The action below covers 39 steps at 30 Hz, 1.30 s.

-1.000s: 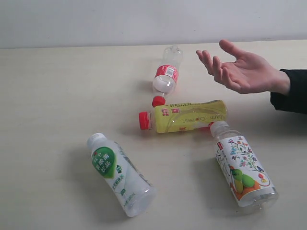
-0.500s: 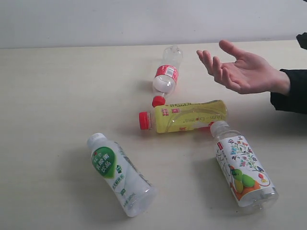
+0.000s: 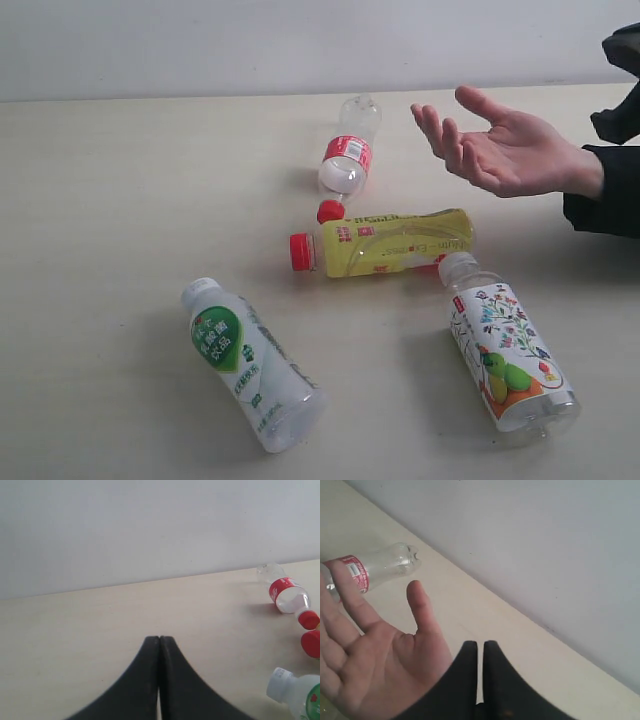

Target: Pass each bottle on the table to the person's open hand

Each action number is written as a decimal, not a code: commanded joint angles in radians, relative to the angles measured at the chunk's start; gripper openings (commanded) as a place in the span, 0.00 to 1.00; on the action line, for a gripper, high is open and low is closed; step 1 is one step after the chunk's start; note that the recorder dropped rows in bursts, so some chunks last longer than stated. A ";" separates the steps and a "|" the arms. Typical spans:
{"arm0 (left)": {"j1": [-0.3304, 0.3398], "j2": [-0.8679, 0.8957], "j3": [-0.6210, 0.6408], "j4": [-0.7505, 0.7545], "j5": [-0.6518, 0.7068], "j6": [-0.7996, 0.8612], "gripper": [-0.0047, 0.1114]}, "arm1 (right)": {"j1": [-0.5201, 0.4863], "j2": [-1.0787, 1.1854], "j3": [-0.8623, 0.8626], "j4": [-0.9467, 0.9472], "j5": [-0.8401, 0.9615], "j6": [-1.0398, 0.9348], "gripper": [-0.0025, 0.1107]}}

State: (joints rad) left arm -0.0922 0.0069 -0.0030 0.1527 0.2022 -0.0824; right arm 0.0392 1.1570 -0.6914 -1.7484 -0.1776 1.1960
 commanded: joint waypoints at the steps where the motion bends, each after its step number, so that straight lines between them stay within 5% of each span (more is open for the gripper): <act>1: 0.003 -0.007 0.003 0.012 -0.009 0.001 0.04 | -0.005 0.003 0.002 0.004 0.013 0.127 0.04; 14: 0.003 -0.007 0.003 0.016 -0.009 0.001 0.04 | -0.003 0.000 -0.006 0.162 -0.609 0.223 0.02; 18: 0.003 -0.007 0.003 0.016 -0.009 0.001 0.04 | 0.066 -0.004 -0.006 0.077 -0.609 0.269 0.02; 27: 0.003 -0.007 0.003 0.016 -0.009 0.001 0.04 | 0.397 -0.014 0.005 0.004 0.034 -0.149 0.02; 31: 0.003 -0.007 0.003 0.016 -0.009 0.001 0.04 | 0.556 0.027 0.005 0.004 0.686 -0.388 0.02; 32: 0.003 -0.007 0.003 0.016 -0.009 0.001 0.04 | 0.592 0.062 0.005 0.067 0.858 -0.422 0.02; 35: 0.003 -0.007 0.003 0.016 -0.009 0.001 0.04 | 0.641 0.129 -0.016 0.355 0.998 -0.540 0.02; 39: 0.003 -0.007 0.003 0.016 -0.009 0.001 0.04 | 0.664 0.167 -0.248 1.129 1.134 -0.900 0.02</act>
State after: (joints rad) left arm -0.0922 0.0069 -0.0030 0.1642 0.2022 -0.0824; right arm 0.6971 1.3223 -0.8530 -0.9242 0.8946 0.4559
